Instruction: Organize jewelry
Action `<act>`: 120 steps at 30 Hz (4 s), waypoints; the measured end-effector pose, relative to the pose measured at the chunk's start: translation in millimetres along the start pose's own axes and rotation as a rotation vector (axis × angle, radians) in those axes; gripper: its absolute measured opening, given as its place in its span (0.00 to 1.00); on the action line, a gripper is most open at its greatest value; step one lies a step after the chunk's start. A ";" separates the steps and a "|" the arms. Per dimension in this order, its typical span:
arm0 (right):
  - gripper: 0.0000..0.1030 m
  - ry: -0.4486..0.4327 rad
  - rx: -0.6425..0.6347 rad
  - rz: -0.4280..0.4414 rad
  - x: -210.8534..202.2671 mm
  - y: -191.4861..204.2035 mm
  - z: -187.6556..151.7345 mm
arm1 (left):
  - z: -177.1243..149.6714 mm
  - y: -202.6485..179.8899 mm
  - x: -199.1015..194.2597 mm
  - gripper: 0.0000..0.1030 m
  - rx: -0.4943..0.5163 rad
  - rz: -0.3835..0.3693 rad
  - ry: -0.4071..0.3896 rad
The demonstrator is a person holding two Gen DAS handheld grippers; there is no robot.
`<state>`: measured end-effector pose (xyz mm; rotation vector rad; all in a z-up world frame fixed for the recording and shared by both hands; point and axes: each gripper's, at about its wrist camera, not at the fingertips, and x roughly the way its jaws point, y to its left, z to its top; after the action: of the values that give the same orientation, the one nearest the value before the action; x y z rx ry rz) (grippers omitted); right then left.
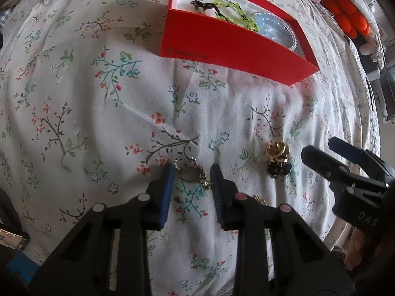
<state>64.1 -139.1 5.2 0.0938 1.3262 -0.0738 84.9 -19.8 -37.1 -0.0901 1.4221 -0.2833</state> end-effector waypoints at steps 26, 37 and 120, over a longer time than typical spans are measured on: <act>0.67 0.120 -0.004 0.140 30.6 28.3 -3.6 | -3.8 15.8 -24.8 0.21 0.008 -0.050 -0.039; 0.27 0.142 -0.035 0.128 48.0 47.6 -1.3 | -3.7 16.0 -26.0 0.21 0.013 -0.042 -0.040; 0.52 -0.180 0.210 0.287 -8.4 -23.3 91.7 | 91.0 -3.7 -41.7 0.43 -0.034 -0.103 -0.312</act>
<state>148.1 -172.4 34.7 0.4447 1.1107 0.0217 168.7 -22.8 17.7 -0.2265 1.1141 -0.3154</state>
